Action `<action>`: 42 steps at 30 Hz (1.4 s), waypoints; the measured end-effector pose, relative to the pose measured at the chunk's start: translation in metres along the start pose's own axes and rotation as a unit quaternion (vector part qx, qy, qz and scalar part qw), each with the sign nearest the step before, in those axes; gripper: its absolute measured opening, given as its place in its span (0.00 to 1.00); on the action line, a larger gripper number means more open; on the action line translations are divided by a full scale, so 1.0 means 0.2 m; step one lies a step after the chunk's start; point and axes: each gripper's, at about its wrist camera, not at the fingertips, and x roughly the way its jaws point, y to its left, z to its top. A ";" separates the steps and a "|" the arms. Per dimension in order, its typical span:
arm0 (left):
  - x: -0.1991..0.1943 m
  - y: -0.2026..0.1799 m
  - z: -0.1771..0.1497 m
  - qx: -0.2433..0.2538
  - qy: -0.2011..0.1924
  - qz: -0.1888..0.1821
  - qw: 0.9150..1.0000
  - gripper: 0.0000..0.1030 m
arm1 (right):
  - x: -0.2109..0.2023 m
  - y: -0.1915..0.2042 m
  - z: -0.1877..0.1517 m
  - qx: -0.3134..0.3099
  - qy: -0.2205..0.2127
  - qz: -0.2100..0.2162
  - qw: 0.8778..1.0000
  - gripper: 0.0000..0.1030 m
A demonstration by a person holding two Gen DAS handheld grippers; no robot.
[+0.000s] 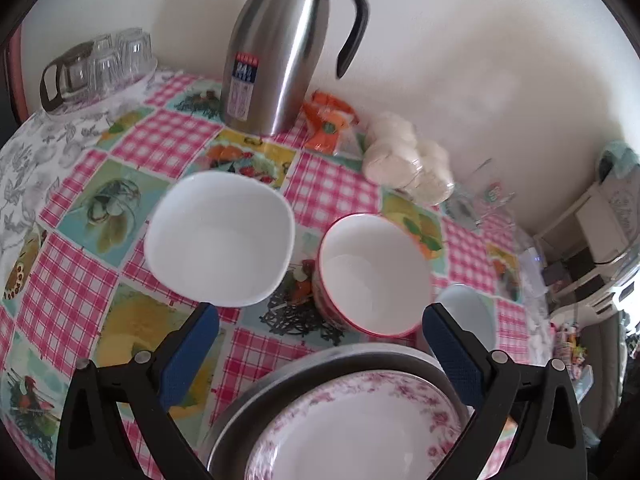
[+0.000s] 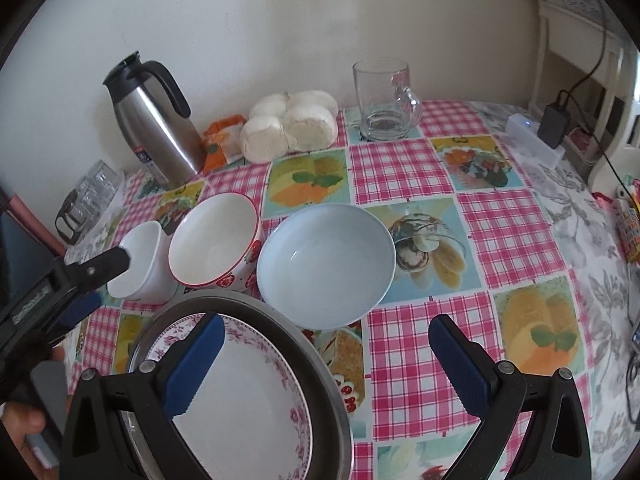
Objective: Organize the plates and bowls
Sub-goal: 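Move the right gripper to the red-rimmed white bowl, then close the right gripper on the red-rimmed bowl's rim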
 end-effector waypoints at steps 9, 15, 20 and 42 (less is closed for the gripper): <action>0.11 0.03 0.02 -0.010 0.022 -0.010 1.000 0.98 | -0.15 -0.07 0.10 -0.017 -0.006 -0.010 1.000 1.00; 0.09 0.03 0.05 -0.008 0.015 -0.022 1.000 0.98 | -0.43 -0.03 0.26 -0.019 -0.036 -0.005 0.999 1.00; 0.09 0.02 0.04 -0.009 0.016 -0.029 0.999 0.98 | -0.64 0.03 0.36 -0.029 -0.072 -0.011 0.997 1.00; 0.16 0.06 0.10 -0.037 0.033 -0.079 0.996 0.50 | 0.21 0.38 0.44 -0.092 0.007 -0.029 0.995 0.67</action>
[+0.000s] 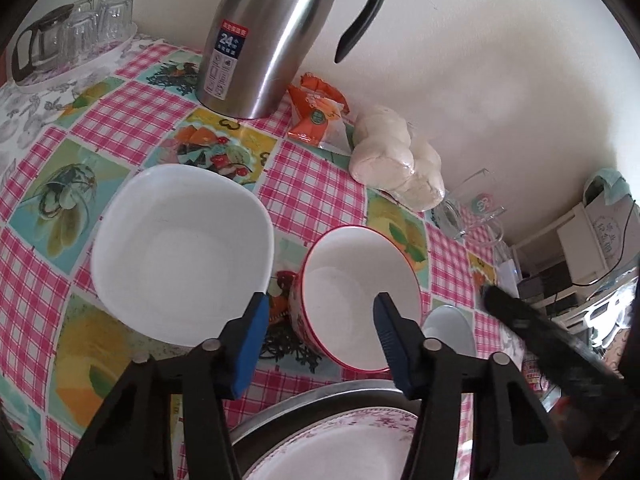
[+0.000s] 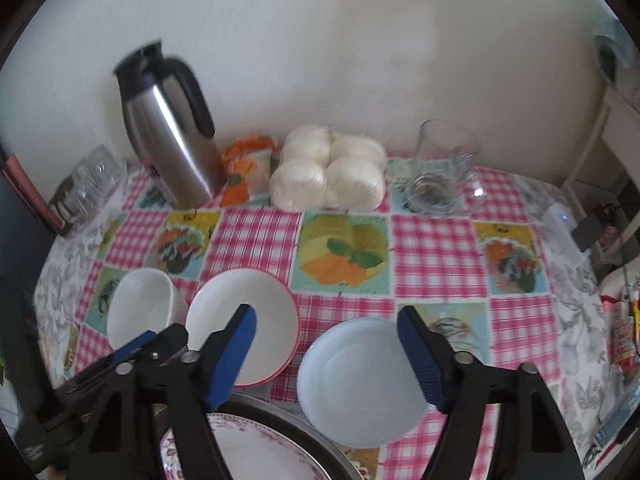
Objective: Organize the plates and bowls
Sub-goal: 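Close the right gripper on the red-rimmed bowl's rim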
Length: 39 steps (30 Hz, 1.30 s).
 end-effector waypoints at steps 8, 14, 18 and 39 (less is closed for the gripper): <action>0.07 0.00 -0.02 -0.002 0.022 -0.003 1.000 0.41 | 0.22 0.10 -0.04 -0.029 0.038 -0.003 0.999 0.37; 0.13 0.01 -0.03 -0.003 0.031 0.001 1.000 0.34 | 0.32 0.13 -0.07 -0.040 0.055 -0.006 0.998 0.32; 0.17 0.02 -0.03 -0.007 0.036 0.001 0.999 0.31 | 0.38 0.14 -0.08 -0.045 0.062 -0.004 0.997 0.28; 0.24 0.02 -0.03 0.009 0.028 0.025 0.999 0.21 | 0.52 0.17 -0.08 -0.061 0.074 -0.014 0.995 0.19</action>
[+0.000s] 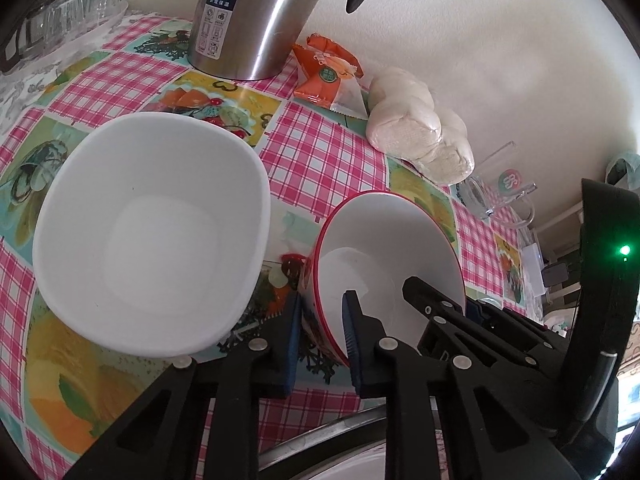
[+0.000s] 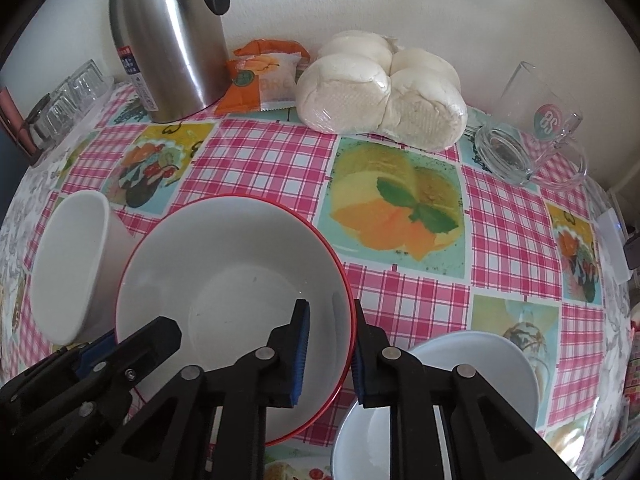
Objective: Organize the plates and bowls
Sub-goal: 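Close the right gripper on the red-rimmed bowl's rim, then lift the red-rimmed bowl and carry it over the steel basin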
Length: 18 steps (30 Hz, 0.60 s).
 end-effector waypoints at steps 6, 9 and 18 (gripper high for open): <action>-0.01 0.00 0.00 -0.001 -0.003 0.004 1.000 0.21 | -0.04 0.00 -0.01 0.007 -0.012 0.016 1.000 0.19; -0.03 0.01 0.00 -0.006 -0.005 -0.001 1.000 0.21 | -0.08 0.01 -0.01 0.008 -0.021 0.018 1.000 0.19; -0.16 -0.04 0.01 0.006 -0.033 -0.014 0.999 0.21 | -0.25 0.00 -0.01 0.012 -0.058 0.022 0.998 0.19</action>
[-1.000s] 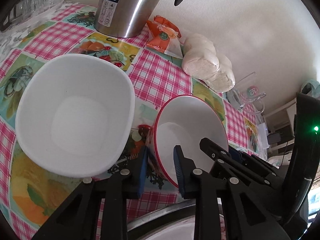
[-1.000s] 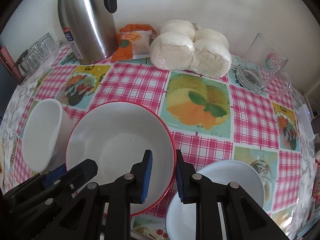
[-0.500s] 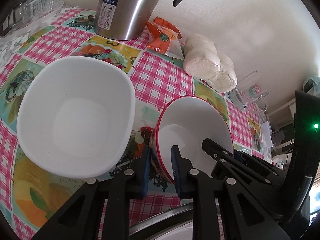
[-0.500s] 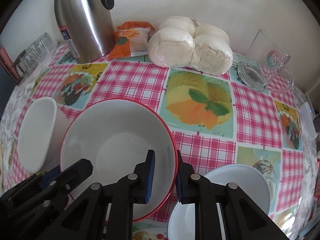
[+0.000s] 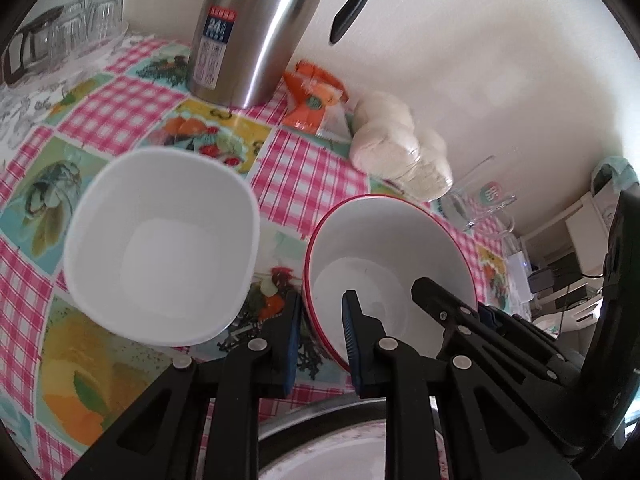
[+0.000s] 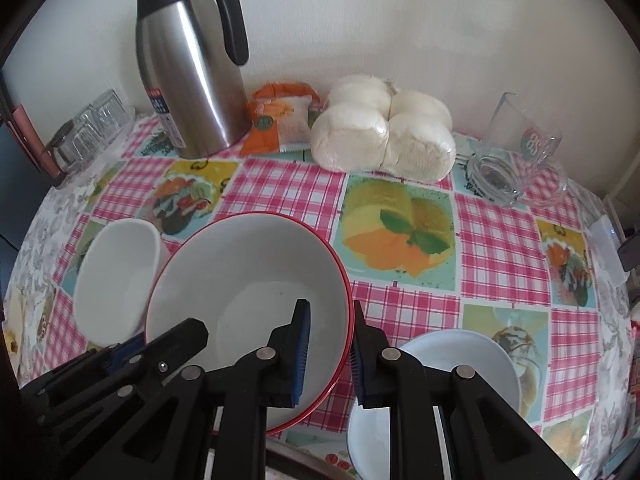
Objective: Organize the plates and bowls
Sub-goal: 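Lift the red-rimmed bowl and carry it over the steel basin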
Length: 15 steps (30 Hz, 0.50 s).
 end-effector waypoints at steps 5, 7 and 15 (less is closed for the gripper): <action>-0.13 -0.07 0.00 0.024 -0.026 0.003 0.999 0.21 | -0.14 0.00 -0.01 0.003 -0.026 0.003 1.000 0.19; -0.18 -0.09 -0.01 0.028 -0.032 0.001 0.999 0.21 | -0.21 0.00 -0.01 0.005 -0.038 0.004 0.999 0.19; -0.35 -0.19 -0.05 0.059 -0.052 0.008 0.997 0.21 | -0.44 -0.02 -0.07 0.015 -0.068 0.008 0.998 0.19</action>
